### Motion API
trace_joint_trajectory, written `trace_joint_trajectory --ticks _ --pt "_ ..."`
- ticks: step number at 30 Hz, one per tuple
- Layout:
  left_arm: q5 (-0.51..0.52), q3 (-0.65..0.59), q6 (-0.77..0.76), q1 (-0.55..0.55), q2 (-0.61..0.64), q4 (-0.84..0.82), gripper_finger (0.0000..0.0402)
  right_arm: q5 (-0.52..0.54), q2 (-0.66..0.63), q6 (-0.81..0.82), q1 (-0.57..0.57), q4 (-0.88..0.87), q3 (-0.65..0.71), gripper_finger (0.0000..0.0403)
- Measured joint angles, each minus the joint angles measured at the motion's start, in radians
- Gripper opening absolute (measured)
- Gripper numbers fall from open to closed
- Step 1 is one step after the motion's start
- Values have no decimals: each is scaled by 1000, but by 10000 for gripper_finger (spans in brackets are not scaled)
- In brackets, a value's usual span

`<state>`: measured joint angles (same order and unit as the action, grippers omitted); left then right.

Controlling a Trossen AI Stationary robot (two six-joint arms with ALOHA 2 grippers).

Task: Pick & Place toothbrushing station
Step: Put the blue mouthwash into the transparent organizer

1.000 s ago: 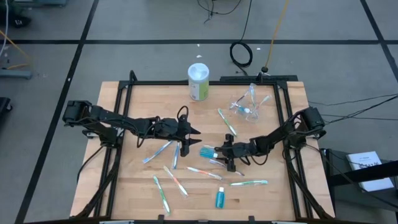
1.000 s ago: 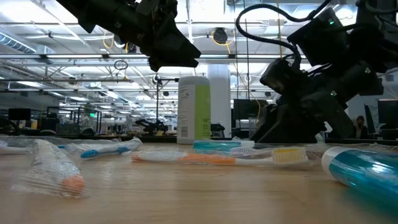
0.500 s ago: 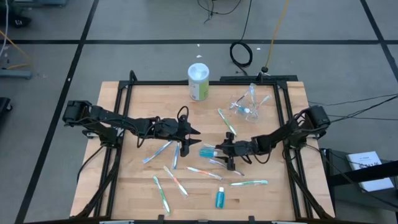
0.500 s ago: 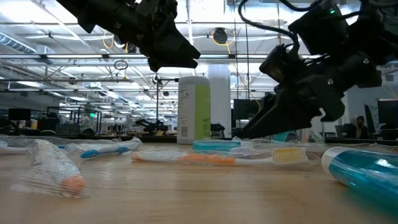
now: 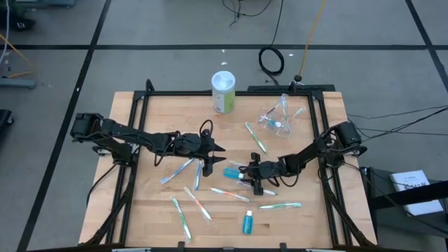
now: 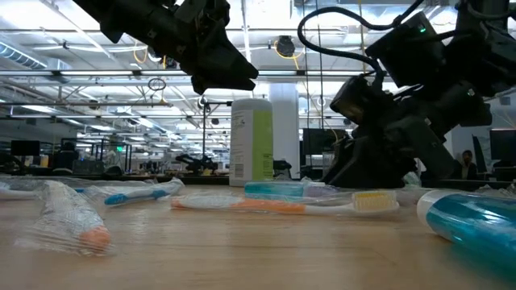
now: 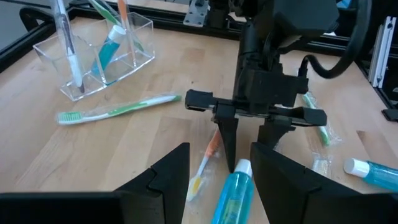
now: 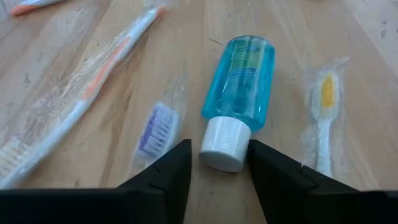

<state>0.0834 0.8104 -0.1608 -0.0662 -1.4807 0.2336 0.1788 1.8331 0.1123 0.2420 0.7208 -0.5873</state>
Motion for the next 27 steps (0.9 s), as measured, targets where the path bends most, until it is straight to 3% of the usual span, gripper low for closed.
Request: trace_joint_trajectory --ticks 14,19,27 --pt "0 0 0 0 0 -9 175 10 -9 6 -6 32 3 124" --pt "-3 0 0 -1 0 -11 175 7 -9 3 -6 35 3 97" --pt "-5 0 -3 -1 0 -19 175 6 -151 -53 -6 -83 3 87"
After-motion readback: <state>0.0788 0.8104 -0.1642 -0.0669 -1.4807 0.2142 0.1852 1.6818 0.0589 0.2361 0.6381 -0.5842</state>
